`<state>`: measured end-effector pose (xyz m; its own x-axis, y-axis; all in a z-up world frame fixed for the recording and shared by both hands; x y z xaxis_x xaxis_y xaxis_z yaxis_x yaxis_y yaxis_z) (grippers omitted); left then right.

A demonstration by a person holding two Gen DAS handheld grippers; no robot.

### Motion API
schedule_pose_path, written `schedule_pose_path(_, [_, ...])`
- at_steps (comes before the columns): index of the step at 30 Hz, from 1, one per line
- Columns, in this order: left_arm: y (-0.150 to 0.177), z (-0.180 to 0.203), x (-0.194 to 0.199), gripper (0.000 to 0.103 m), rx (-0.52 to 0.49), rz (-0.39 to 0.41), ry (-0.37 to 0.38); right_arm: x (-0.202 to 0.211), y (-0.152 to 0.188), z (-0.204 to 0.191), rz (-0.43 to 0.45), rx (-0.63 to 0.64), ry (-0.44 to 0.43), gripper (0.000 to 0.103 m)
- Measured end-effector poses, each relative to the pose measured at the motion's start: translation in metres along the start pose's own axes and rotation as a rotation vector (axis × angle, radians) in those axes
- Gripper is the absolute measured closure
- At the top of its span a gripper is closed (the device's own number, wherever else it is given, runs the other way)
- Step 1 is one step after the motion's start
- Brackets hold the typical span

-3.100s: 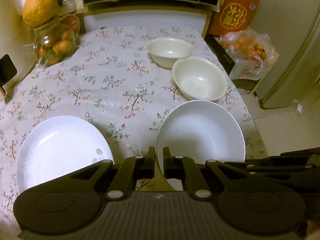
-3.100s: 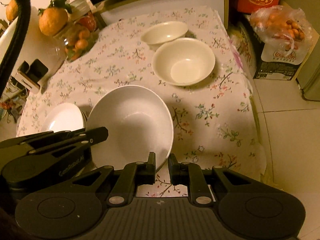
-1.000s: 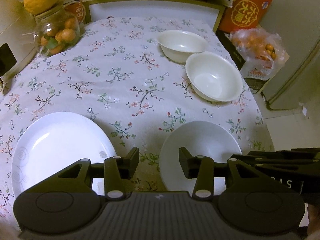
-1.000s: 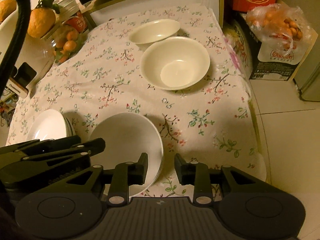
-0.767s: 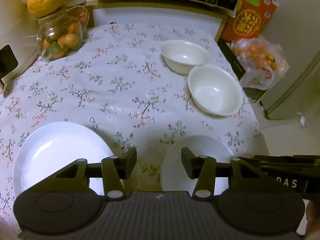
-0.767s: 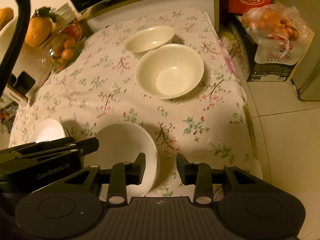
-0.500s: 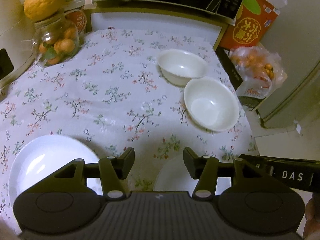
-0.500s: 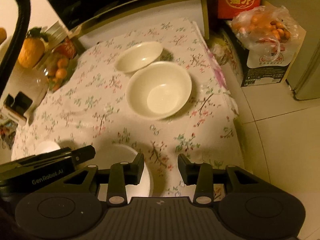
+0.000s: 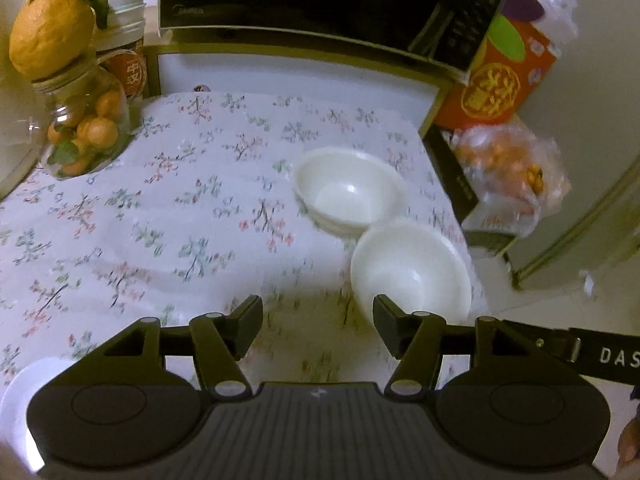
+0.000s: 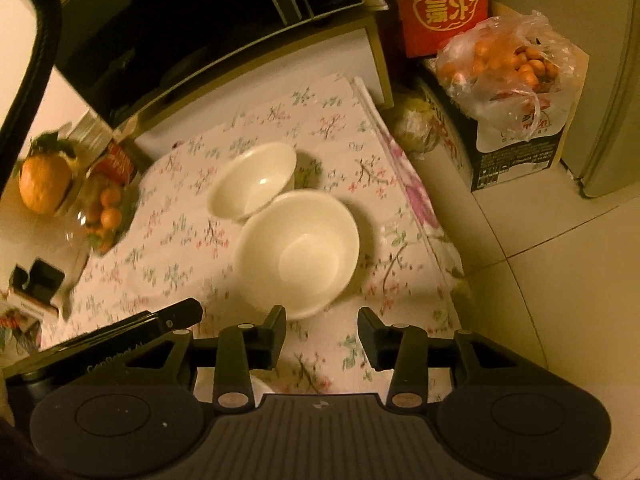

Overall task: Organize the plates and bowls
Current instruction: 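Move both open grippers to the medium cream bowl, then close both grippers on the rim of the medium cream bowl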

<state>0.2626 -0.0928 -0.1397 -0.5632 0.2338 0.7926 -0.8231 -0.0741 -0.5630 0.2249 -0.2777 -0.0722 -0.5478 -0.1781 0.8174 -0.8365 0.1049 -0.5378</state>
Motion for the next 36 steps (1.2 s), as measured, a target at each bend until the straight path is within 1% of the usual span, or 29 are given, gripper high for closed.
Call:
schedule_pose_path(2, [-0.012,-0.005,-0.006,0.045,0.03,0.015,0.001,-0.001,-0.011,0.0,0.019,-0.02,-0.007,0.063])
schedule_pose_path(6, [-0.035,-0.016,-0.016,0.041,0.094,0.058,0.021,-0.007,-0.037,-0.003,0.06,-0.025,-0.031,0.062])
schedule_pose_path(9, [-0.042,-0.021,-0.027,0.041,0.148,0.056,0.043,-0.016,-0.058,-0.005,0.096,-0.008,-0.035,0.062])
schedule_pose_path(12, [-0.045,-0.021,-0.04,0.041,0.162,0.047,0.046,-0.03,-0.072,-0.001,0.114,-0.015,-0.04,0.061])
schedule_pose_path(16, [-0.048,-0.021,-0.053,0.041,0.184,0.032,0.061,-0.054,-0.077,0.005,0.09,-0.099,-0.085,0.061])
schedule_pose_path(20, [-0.053,-0.02,-0.061,0.041,0.193,0.042,0.078,-0.068,-0.083,0.002,0.097,-0.109,-0.096,0.06])
schedule_pose_path(24, [-0.057,-0.021,-0.07,0.045,0.2,0.04,0.102,-0.078,-0.089,0.003,0.107,-0.158,-0.123,0.059])
schedule_pose_path(27, [-0.057,-0.024,-0.077,0.047,0.199,0.035,0.093,-0.085,-0.092,0.003,0.102,-0.206,-0.142,0.059])
schedule_pose_path(32, [-0.058,-0.025,-0.083,0.05,0.2,0.037,0.101,-0.099,-0.091,-0.009,0.085,-0.185,-0.131,0.059])
schedule_pose_path(36, [-0.059,-0.022,-0.085,0.056,0.183,0.037,0.107,-0.107,-0.091,-0.014,0.077,-0.181,-0.134,0.062])
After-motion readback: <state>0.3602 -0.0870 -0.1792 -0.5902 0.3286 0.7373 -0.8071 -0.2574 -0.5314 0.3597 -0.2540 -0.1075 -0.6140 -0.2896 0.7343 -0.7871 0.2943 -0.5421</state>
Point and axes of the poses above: each gripper's, at about its wrist camera, not at the fingertips, and x roughly against the way its jaws point, z to its right, y to its underside, the point moved 7 cm from there along -x, roughly the way its jaws point, and after that the axes turned 1 degree about y, right-handed, at the moved point
